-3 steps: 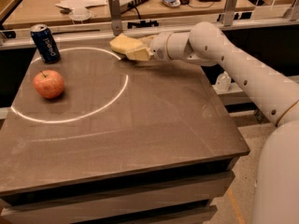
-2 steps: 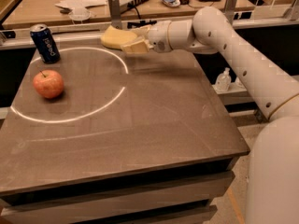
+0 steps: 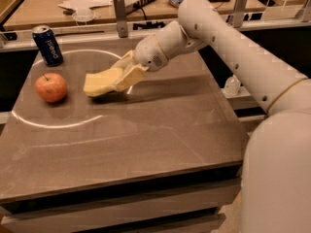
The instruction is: Move sponge near apple
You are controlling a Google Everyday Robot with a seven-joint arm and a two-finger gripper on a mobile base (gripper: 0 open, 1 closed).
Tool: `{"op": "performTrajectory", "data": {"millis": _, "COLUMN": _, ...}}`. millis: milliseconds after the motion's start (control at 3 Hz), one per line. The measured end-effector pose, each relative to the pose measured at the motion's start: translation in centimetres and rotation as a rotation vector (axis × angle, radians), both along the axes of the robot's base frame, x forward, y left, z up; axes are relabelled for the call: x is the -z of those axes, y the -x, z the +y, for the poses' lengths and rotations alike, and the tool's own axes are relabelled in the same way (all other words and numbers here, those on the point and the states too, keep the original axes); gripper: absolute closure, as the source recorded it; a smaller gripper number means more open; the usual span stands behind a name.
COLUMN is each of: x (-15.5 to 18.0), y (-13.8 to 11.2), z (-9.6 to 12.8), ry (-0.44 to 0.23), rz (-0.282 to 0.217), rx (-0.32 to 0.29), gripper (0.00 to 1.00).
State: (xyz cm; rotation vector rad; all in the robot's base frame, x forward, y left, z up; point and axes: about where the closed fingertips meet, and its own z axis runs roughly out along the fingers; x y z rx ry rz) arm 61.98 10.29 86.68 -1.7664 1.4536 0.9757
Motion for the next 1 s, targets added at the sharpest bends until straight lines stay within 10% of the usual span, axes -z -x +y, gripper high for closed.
{"op": "performTrajectory", "data": {"millis": 667, "x": 1.2, "y": 5.1, "z": 2.0, "ry": 0.054, "rz": 0.100, "rx": -0.239, "gripper": 0.51}}
{"op": "performTrajectory", "data": {"millis": 1000, "x": 1.3, "y": 5.8, "z": 2.7, "ry": 0.059, "rz": 0.121, "rx": -0.235, "gripper": 0.28}}
